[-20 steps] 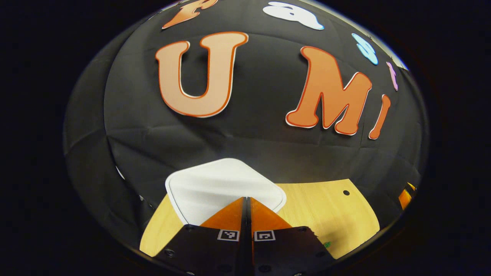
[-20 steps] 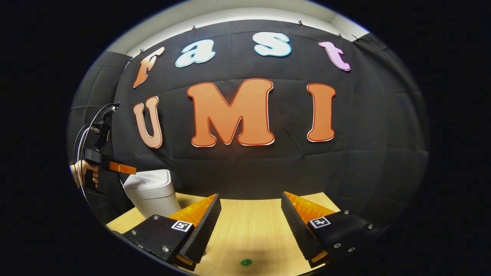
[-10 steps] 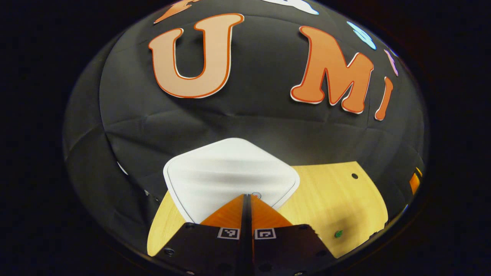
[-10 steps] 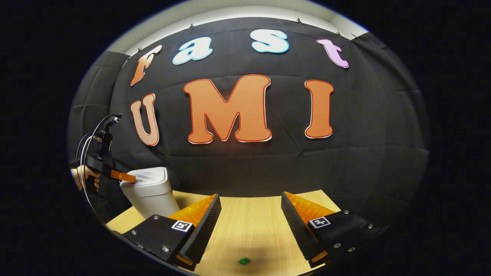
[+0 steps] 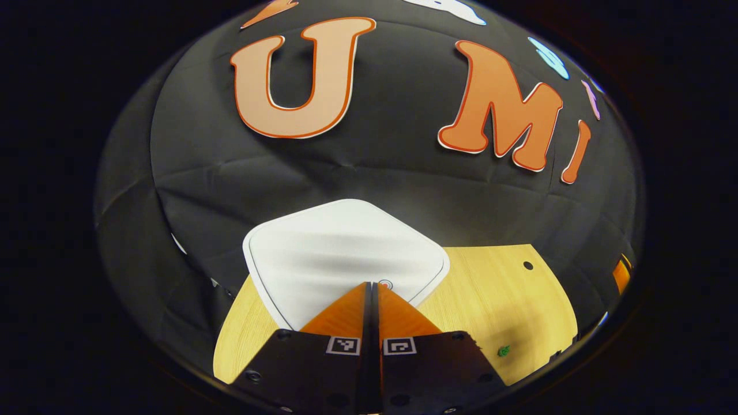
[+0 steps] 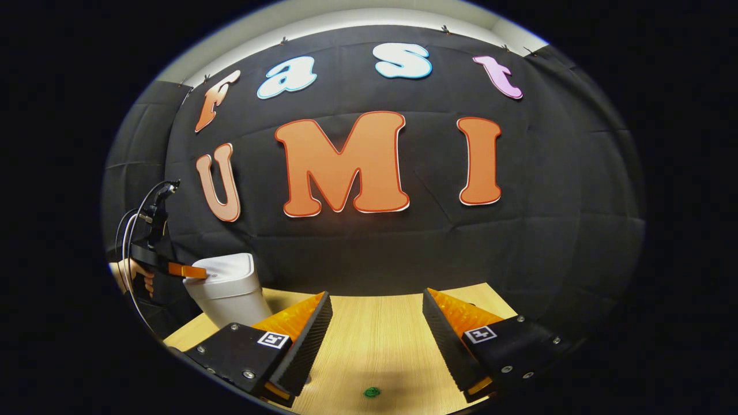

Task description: Press the lid of the desktop garbage bin to open it, pick up the crumpled paper on the desktop and throw it into the bin, then pick up the pop can on the desktop and drop it into the bin, and finally close the garbage bin lid.

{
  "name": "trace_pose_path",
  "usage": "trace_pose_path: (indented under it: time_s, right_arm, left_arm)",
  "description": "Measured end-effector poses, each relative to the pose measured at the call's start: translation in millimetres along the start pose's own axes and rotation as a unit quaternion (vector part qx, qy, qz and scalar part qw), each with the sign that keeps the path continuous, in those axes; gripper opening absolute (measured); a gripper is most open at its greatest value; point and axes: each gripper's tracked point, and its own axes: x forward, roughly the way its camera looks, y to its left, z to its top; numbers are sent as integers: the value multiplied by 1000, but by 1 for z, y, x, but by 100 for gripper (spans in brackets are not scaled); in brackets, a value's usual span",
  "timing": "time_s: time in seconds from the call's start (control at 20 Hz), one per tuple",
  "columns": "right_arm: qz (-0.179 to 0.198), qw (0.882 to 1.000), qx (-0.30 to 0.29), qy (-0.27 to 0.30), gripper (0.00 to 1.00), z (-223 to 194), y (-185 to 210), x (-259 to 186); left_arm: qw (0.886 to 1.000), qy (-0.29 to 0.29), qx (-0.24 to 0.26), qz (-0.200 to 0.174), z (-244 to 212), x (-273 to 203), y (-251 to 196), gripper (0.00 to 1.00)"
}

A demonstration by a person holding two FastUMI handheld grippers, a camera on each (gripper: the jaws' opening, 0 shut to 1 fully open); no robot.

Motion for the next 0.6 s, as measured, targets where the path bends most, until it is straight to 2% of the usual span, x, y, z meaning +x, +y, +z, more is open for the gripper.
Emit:
trace_pose_path:
  time_s: [0.15, 0.3, 0.5, 0.6]
  right_arm:
    - [-2, 1000, -1, 2, 94, 1, -4, -2]
    - [-7, 1000, -1, 1, 94, 4, -7, -3]
    - [-6, 1000, 1, 2, 94, 5, -5, -4]
    - [-6, 1000, 1, 2, 94, 5, -3, -4]
  left_arm:
    - [1000, -17, -9, -12, 7, -5, 1, 0]
    - [999, -34, -20, -5, 14, -5, 3, 0]
    - [997, -75, 3, 25, 39, -18, 5, 0]
    - [994, -93, 34, 39, 54, -25, 3, 0]
